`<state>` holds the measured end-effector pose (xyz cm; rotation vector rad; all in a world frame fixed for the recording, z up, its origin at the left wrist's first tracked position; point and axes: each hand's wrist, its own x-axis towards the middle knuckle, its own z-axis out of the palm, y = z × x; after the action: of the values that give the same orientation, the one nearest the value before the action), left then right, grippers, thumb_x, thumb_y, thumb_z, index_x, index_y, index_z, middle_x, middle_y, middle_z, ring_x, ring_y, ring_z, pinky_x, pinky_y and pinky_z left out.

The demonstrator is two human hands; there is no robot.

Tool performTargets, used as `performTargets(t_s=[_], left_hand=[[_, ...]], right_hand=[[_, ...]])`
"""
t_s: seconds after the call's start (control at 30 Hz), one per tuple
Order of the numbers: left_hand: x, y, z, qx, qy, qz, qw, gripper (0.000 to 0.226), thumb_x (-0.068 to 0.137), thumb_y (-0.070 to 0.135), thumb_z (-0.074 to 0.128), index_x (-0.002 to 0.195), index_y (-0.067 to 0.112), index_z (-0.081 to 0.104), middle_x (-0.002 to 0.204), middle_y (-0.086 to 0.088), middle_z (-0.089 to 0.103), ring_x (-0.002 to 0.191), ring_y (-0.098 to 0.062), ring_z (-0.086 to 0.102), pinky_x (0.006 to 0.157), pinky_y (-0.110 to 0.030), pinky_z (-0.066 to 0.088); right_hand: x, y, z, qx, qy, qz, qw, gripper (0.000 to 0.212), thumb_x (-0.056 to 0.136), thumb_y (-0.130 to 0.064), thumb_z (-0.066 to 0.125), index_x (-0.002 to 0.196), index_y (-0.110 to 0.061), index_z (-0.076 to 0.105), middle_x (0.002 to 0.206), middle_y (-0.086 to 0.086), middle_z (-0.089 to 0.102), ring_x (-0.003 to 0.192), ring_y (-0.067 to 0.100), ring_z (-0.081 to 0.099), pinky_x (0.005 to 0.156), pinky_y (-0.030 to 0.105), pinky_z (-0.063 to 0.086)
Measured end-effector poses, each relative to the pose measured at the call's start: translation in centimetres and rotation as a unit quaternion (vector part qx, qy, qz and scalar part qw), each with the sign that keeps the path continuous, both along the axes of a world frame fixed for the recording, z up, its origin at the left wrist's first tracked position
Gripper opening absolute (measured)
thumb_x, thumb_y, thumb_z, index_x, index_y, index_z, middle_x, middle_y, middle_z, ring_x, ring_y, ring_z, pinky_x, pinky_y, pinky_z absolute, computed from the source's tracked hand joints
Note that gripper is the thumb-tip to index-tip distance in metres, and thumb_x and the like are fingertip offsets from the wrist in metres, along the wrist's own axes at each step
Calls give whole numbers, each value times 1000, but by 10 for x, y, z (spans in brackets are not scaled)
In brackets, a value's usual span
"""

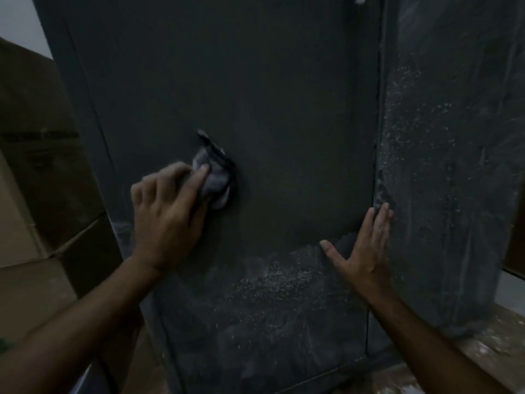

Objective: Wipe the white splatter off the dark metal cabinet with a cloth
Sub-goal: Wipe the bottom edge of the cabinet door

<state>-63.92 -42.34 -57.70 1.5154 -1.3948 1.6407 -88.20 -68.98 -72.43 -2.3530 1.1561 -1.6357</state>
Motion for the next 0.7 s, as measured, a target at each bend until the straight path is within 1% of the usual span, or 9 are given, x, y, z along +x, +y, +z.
performTargets(t_s=[0.1,0.17,0.27,0.37,0.4,0.47,0.57,0.63,0.7], left_hand=[[4,10,-73,185,-167,-23,968,46,105,22,46,150,15,46,135,-14,50,106,-33,50,86,-45,36],[13,20,-78,234,-215,-13,948,44,107,19,40,151,15,45,136,-12,49,106,-30,50,86,-43,37],[15,23,-18,111,-97,-11,989,47,102,27,54,148,15,50,133,-18,52,106,-39,50,84,-48,36],[26,34,20,-13,-14,32,999,45,105,31,58,146,12,57,130,-25,57,108,-42,52,85,-49,36],[25,36,12,-10,-11,32,999,45,104,31,58,146,12,57,131,-24,56,108,-42,52,85,-49,36],[25,41,-28,84,-61,11,994,45,106,32,50,147,14,51,133,-21,52,107,-41,51,84,-49,37],[33,61,-76,275,-194,13,942,45,113,31,21,149,15,44,135,-16,60,109,-34,50,87,-46,36],[39,67,-49,266,-183,20,946,45,112,33,28,150,16,43,137,-18,55,110,-35,49,87,-47,35],[42,67,-8,155,-114,42,980,48,105,34,46,150,15,47,136,-21,51,108,-42,50,85,-49,36]], right_hand=[[2,-2,-1,-1,-7,5,1000,129,81,-93,35,162,3,3,170,22,-10,158,37,-10,128,53,5],[3,-3,-3,-4,-11,7,1000,129,82,-92,37,162,3,3,170,23,-9,158,38,-9,128,56,6],[2,-1,-2,-3,-12,4,1000,127,82,-91,38,162,2,3,170,22,-9,158,37,-9,127,53,5],[2,0,0,4,-10,4,1000,128,81,-91,37,162,1,2,171,20,-11,158,36,-10,127,53,7],[2,0,0,6,-9,6,1000,128,81,-92,36,162,0,1,171,20,-12,158,36,-10,127,54,7],[1,0,0,8,-6,8,1000,129,80,-93,35,162,0,-1,170,19,-13,158,36,-11,127,54,7],[3,1,-1,12,-11,5,1000,130,80,-95,32,162,1,1,171,19,-13,158,34,-12,126,54,6],[3,1,0,13,-10,5,1000,131,79,-96,30,162,2,3,171,20,-12,158,34,-12,126,52,4],[2,0,0,8,-12,5,1000,131,79,-96,31,161,4,5,171,21,-10,158,35,-11,126,53,5]])
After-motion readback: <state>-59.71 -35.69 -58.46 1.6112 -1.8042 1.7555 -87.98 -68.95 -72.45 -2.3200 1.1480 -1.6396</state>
